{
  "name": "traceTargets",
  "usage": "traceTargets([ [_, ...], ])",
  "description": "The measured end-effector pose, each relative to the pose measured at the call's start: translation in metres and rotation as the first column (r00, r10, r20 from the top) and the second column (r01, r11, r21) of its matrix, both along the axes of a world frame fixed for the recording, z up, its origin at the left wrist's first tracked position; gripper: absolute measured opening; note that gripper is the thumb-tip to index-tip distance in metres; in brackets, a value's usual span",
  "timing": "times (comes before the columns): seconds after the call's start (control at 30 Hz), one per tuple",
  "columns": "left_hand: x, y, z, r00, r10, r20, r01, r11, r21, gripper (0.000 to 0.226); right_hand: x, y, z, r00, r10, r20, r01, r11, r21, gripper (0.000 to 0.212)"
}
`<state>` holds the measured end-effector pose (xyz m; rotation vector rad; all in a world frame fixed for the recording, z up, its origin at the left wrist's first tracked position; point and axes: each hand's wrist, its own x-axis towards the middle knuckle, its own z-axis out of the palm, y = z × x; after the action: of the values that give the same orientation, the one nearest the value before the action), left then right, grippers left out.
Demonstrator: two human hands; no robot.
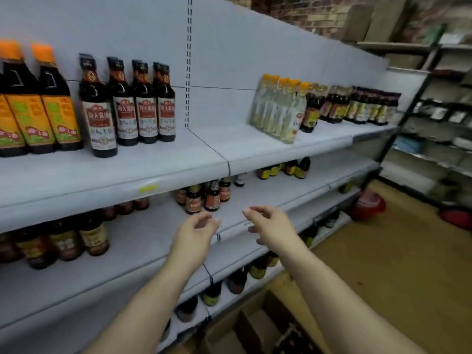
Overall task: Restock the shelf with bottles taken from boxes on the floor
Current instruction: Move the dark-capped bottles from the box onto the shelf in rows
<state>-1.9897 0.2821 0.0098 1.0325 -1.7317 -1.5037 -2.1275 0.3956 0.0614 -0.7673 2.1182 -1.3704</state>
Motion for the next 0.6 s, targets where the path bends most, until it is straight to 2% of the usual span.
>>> traceTargets([
  [0.13,-0.052,0.027,-0.014,0.994,-0.096,0.043,0.096,0.995,0.008,0.033,-0.042,0.042,-0.014,0.996,-0.085,-0.009,0.085,0.996,0.038,0.048],
  [0.3,-0.127,0.066,-0.031,0.988,-0.147,0.052,0.146,0.989,0.018,0.038,-0.109,0.089,-0.032,0.989,-0.151,0.005,0.151,0.988,0.041,0.046],
  [0.6,-0.226,0.118,-0.105,0.982,-0.085,0.17,0.069,0.993,0.098,0.033,-0.231,0.133,-0.098,0.991,-0.119,0.064,0.11,0.987,0.12,0.044],
])
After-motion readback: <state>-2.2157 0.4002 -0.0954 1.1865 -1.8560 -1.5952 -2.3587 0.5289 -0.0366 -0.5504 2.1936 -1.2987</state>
